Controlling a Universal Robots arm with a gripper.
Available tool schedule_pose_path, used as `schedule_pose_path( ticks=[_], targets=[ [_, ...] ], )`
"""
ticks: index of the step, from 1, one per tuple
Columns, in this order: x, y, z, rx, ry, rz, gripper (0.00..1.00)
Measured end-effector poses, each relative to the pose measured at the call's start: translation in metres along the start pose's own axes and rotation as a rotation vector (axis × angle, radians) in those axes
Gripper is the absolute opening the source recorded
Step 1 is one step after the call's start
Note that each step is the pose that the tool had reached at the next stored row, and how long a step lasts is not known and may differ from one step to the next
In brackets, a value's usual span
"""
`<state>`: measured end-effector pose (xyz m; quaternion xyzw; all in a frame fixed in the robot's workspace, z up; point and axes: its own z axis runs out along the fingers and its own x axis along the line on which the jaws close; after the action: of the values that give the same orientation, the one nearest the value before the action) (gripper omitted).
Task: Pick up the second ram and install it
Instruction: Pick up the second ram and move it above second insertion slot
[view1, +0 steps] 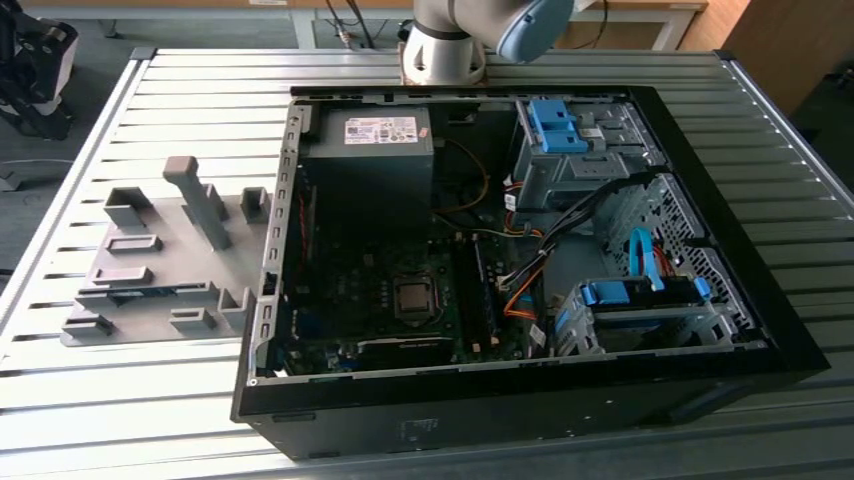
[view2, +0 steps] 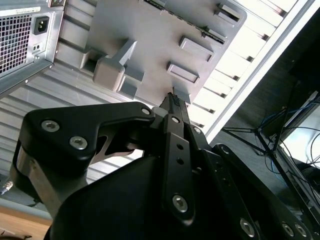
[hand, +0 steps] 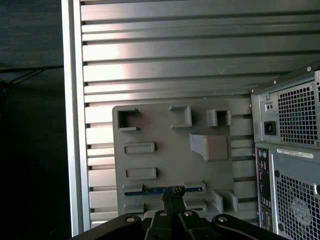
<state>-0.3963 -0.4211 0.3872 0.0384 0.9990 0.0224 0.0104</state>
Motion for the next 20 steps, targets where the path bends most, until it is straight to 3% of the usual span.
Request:
schedule_pose_path(
  ticks=[2, 20],
  targets=[
    [0.0001, 0.0, 0.0, -0.0003, 0.001, -0.019, 0.1],
    [0.0001, -0.0002, 0.0033, -0.0007, 0.0154, -0.343, 0.1]
  ],
)
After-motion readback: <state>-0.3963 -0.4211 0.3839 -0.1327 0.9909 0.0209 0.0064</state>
